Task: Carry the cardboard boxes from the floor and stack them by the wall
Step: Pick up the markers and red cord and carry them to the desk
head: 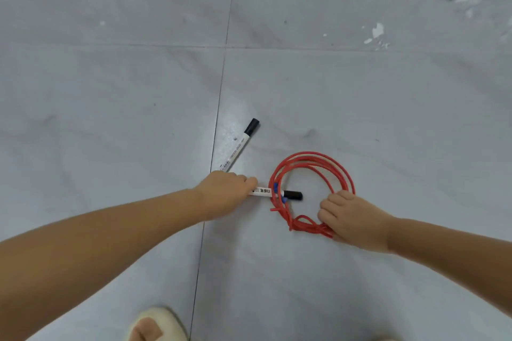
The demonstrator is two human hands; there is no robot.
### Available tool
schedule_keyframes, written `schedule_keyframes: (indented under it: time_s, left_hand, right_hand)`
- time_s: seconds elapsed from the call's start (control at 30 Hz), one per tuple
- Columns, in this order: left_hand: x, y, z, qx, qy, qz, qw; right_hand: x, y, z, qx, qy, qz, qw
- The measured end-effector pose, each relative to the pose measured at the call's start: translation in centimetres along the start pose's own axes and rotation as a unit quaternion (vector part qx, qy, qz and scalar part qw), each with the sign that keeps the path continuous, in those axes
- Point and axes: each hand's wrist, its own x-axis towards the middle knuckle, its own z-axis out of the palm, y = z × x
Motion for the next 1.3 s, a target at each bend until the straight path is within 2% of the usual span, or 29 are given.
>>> schedule_keyframes:
  time_s: [0.1,0.2,0.23,0.27,0.33,0.4,0.5,0.7,0.87,1.0,1.13,1.2,1.3]
  left_hand:
    - [-0.2,-5.0,-3.1,-0.042,0.073,-0.06,0.995]
    - [-0.2,-7.8,-3.7,-0.155,0.22,-0.192,0.944]
    - [0.0,-7.8,-3.4,-0.195,0.23,-0.23,0.925]
    - [0.4,-7.3,-3.1,-0.221,0.212,-0.254,0.917]
    - [1.4,-5.7,-2.0,-0.228,0.148,-0.267,0.925]
    - [2.3,-4.4,-0.9,-0.219,0.117,-0.274,0.929]
    - [2.8,-3.6,0.3,-0.226,0.122,-0.288,0.923]
    - [2.2,-4.4,0.2,-0.251,0.144,-0.226,0.93]
    - [1.3,-5.1,-1.9,-0.315,0.145,-0.212,0.914]
    - [-2.8,-3.0,-6.1,-0.397,0.146,-0.194,0.885]
    - [-10.9,0.4,-11.2,-0.487,0.144,-0.203,0.837]
    - [-15.7,1.4,-14.1,-0.529,0.141,-0.225,0.806]
    - [-23.8,2.6,-19.1,-0.595,0.16,-0.267,0.741]
  right_hand:
    - [-0.2,1.7,-0.8,0.02,0.09,0.047,0.995]
    - [-0.8,2.9,-1.2,0.061,0.072,0.12,0.988]
    - [-1.0,3.2,-1.2,0.076,0.05,0.144,0.985]
    - [-1.3,3.5,-1.0,0.086,0.021,0.167,0.982]
    - [-1.5,3.9,-0.4,0.096,-0.027,0.2,0.975]
    - [-1.4,4.4,0.0,0.102,-0.061,0.229,0.966]
    - [-0.8,4.2,0.3,0.09,-0.063,0.246,0.963]
    - [0.0,4.2,0.0,0.081,-0.077,0.25,0.962]
    - [0.3,5.2,-1.6,0.07,-0.059,0.258,0.962]
    - [-0.5,3.4,-6.8,0.117,-0.048,0.299,0.946]
    - [-3.3,-1.9,-14.7,0.153,-0.06,0.328,0.93]
    - [-4.2,-4.5,-19.4,0.191,-0.053,0.346,0.917]
    - [-5.2,-8.9,-27.2,0.25,-0.044,0.371,0.893]
